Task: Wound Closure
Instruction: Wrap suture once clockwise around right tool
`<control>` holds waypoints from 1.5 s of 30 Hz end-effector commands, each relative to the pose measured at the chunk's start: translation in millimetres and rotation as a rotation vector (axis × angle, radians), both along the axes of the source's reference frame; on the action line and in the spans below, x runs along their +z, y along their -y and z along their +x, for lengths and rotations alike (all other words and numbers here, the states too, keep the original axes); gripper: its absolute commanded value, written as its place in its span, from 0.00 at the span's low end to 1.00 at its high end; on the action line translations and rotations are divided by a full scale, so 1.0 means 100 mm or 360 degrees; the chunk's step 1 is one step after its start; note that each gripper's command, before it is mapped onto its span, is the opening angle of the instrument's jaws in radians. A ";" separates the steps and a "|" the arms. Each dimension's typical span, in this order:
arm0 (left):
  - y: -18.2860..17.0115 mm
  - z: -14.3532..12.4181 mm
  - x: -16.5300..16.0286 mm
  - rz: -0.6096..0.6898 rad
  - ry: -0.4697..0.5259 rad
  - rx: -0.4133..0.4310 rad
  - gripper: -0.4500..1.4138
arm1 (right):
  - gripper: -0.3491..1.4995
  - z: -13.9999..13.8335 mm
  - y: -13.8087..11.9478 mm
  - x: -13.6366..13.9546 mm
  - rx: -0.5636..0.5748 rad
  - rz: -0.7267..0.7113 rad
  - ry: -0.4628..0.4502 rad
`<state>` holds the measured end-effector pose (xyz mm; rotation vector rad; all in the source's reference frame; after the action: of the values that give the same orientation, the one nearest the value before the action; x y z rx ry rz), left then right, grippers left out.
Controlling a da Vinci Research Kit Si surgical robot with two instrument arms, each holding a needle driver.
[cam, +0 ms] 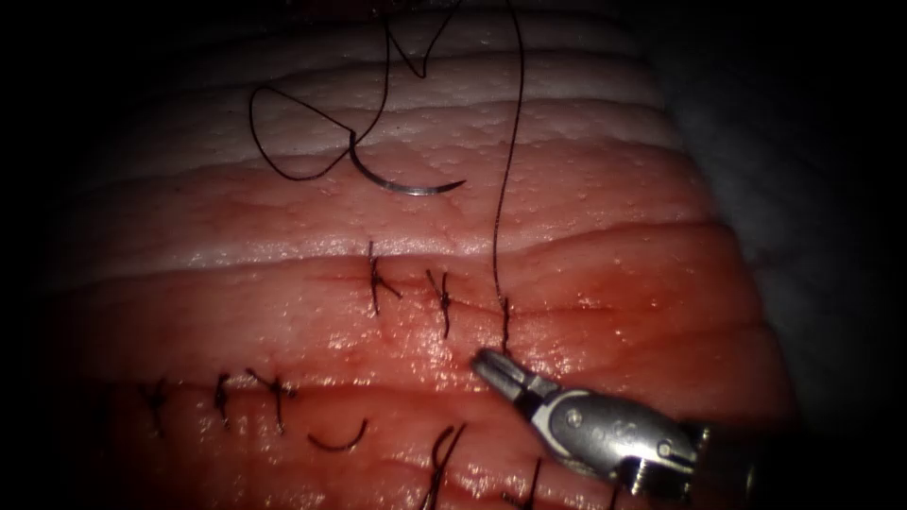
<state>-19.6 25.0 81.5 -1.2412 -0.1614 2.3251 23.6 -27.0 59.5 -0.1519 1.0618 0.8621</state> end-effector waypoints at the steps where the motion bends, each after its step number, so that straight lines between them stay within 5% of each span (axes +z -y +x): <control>1: 0.004 -0.002 -0.003 0.0026 -0.0026 0.0055 0.00 | 0.67 -0.002 -0.004 0.002 0.0006 0.0001 -0.0009; 7: 0.064 0.025 -0.051 0.0071 -0.0151 0.0195 0.00 | 0.77 -0.018 -0.019 -0.010 0.0001 0.0015 -0.0038; 12: 0.102 0.045 -0.085 0.0081 -0.0205 0.0226 0.00 | 0.76 -0.021 -0.029 -0.017 -0.0004 0.0028 -0.0035; 15: 0.122 0.052 -0.101 0.0083 -0.0222 0.0232 0.00 | 0.65 -0.021 -0.036 -0.017 -0.0002 0.0044 -0.0043; 19: 0.147 0.054 -0.121 0.0088 -0.0247 0.0224 0.00 | 0.19 -0.022 -0.049 -0.010 0.0020 0.0080 -0.0062; 24: 0.176 0.047 -0.141 0.0076 -0.0214 0.0245 0.00 | 0.00 -0.018 -0.070 0.006 0.0027 0.0115 -0.0061; 38: 0.230 0.035 -0.171 0.0044 -0.0123 0.0295 0.00 | 0.00 -0.019 -0.111 0.047 -0.0012 0.0354 -0.0307; 45: 0.256 0.026 -0.163 0.0013 -0.0095 0.0334 0.00 | 0.00 -0.025 -0.131 0.060 -0.0045 0.0378 -0.0566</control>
<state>-16.5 -1.0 64.8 -1.1996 -0.2967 2.5342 20.2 -13.9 65.0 0.2310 1.2851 0.9990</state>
